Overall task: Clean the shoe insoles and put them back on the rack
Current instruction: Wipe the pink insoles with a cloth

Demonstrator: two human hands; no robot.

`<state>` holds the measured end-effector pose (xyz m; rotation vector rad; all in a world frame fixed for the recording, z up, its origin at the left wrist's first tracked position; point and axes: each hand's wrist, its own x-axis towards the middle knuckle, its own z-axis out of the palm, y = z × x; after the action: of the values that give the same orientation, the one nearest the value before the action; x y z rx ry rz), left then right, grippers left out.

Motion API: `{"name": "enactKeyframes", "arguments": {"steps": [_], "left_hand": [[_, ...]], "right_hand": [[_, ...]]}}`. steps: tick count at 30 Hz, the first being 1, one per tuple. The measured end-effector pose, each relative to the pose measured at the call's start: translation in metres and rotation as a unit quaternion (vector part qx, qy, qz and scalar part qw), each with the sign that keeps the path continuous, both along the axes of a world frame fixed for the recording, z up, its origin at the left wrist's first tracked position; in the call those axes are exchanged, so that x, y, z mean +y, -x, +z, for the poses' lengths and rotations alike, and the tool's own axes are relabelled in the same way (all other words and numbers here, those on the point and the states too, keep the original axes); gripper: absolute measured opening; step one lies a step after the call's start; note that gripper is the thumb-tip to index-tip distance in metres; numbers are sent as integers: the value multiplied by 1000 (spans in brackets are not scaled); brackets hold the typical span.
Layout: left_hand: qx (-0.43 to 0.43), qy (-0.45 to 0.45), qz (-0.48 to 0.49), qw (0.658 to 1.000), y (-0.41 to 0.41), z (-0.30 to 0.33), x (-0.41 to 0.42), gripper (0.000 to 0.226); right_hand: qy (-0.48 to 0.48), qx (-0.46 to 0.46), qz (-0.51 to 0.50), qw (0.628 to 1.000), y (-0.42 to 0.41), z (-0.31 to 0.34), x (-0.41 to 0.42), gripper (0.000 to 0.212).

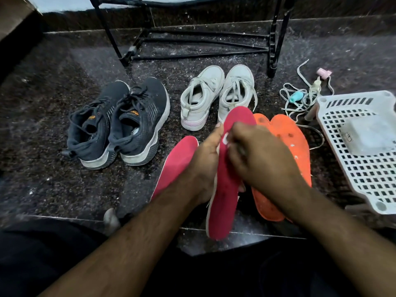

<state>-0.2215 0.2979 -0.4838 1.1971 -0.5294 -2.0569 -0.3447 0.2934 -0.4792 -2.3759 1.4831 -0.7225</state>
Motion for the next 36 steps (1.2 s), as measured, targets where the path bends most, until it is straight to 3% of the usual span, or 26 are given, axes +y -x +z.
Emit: {"name": "enactKeyframes", "arguments": {"steps": [4,10,16,22,29,33,36], "left_hand": [[-30,27,-24,999,1,7,0,79],[19,-5,59,998,0,0,-4,68],[-37,17,-20,999,0,4,-1,78],[-10,-6,51,999,0,-1,-3,66],[-40,16,-35,998,1,6,0,83],[-42,-3,-32,999,3,-3,0,77],[-32,2,-61,998,2,2,1,72]], "right_hand": [[4,-24,-94,995,26,10,-32,7],[-57,13,50,997,0,1,9,6],[-42,-15,-88,995,36,9,-32,9],[-85,42,55,994,1,3,10,10],[-36,15,-91,995,36,8,-24,9],[-28,15,32,999,3,-1,8,6],[-14,-8,6,1000,12,-3,-8,6]]}}
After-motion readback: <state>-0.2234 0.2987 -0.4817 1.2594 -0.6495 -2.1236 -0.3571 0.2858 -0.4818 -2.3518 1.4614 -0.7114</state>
